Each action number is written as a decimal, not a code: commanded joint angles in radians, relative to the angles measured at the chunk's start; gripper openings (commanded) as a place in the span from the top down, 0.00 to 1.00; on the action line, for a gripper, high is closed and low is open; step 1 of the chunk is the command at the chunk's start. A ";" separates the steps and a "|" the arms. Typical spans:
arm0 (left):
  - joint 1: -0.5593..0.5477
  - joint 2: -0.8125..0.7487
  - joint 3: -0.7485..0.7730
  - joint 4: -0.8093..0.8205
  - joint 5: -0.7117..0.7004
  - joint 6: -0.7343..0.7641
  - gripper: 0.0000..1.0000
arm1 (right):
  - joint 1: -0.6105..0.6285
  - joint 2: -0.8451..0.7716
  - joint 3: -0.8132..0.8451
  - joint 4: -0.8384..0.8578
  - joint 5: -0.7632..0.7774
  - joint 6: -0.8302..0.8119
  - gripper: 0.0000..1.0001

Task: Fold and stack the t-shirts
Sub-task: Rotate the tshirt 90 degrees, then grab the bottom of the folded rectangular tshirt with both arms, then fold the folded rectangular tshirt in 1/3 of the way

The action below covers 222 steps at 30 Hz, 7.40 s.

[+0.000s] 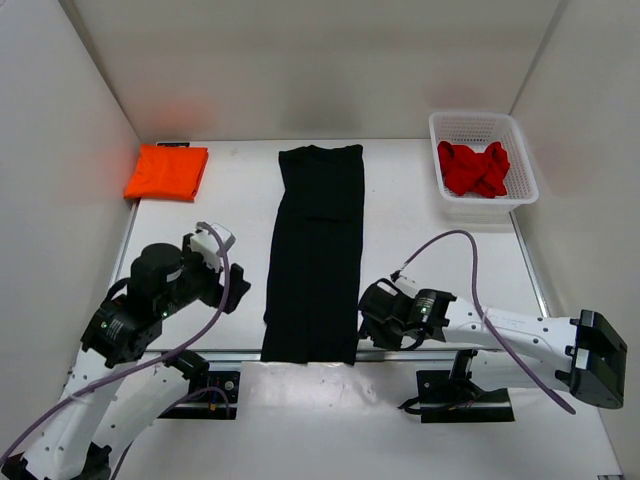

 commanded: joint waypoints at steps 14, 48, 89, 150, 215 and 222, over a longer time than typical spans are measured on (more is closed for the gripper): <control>0.221 0.007 -0.606 0.118 0.408 -0.534 0.23 | 0.027 -0.032 0.039 0.094 0.027 -0.382 0.49; -0.064 0.411 -0.545 0.314 0.259 -0.615 0.32 | -0.049 -0.117 -0.123 0.255 -0.147 -0.346 0.48; -0.001 0.472 -0.705 0.430 0.426 -0.672 0.48 | -0.076 -0.028 -0.299 0.565 -0.348 -0.309 0.52; 0.306 1.101 0.236 0.611 0.484 -0.518 0.83 | -0.800 0.590 0.560 0.497 -0.648 -0.929 1.00; 0.515 0.902 -0.014 0.562 0.245 -0.291 0.33 | -0.490 1.377 1.657 -0.046 0.125 -1.229 1.00; 0.477 0.905 -0.021 0.559 0.289 -0.271 0.31 | -0.528 1.366 1.694 -0.035 0.145 -1.246 1.00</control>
